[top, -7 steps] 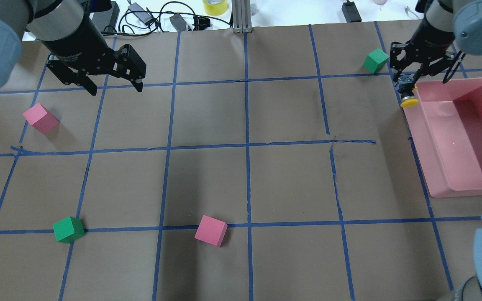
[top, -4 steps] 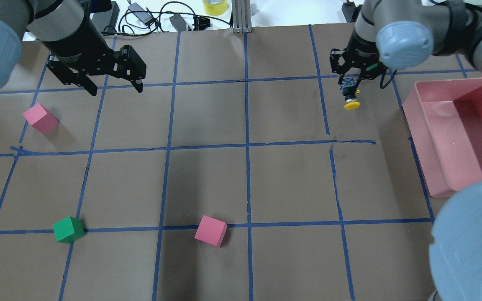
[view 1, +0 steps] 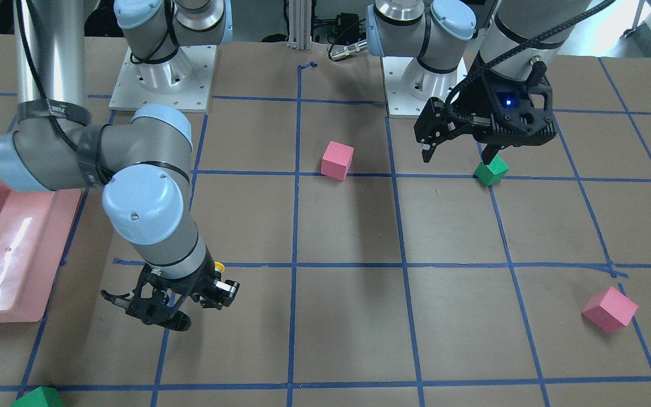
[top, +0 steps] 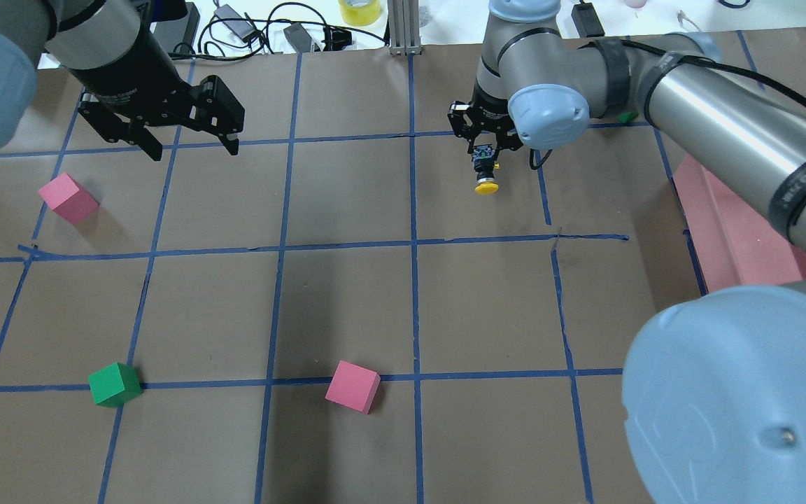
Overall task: Align button upright
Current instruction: 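Carry the button out of the bin to the table center with right gripper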
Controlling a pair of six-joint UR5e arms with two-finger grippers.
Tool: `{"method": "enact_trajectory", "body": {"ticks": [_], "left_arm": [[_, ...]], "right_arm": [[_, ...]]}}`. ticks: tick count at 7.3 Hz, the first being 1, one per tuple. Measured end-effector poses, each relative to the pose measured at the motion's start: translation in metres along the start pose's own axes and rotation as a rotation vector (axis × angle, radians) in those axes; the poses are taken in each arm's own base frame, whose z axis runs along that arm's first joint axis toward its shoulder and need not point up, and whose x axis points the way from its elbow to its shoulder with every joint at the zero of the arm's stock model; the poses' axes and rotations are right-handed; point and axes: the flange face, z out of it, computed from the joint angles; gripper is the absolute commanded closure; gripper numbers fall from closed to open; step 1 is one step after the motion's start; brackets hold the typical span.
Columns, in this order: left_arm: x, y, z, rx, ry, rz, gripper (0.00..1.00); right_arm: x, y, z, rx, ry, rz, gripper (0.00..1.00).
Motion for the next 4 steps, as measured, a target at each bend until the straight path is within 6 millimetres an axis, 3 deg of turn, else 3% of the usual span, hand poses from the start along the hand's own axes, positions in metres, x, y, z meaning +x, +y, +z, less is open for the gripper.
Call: {"method": "enact_trajectory", "body": {"ticks": [4], "left_arm": [[0.000,0.000,0.000,0.000,0.000,0.000,0.00]], "right_arm": [[-0.051,0.012,0.021,-0.012,-0.074,0.057,1.00]]}}
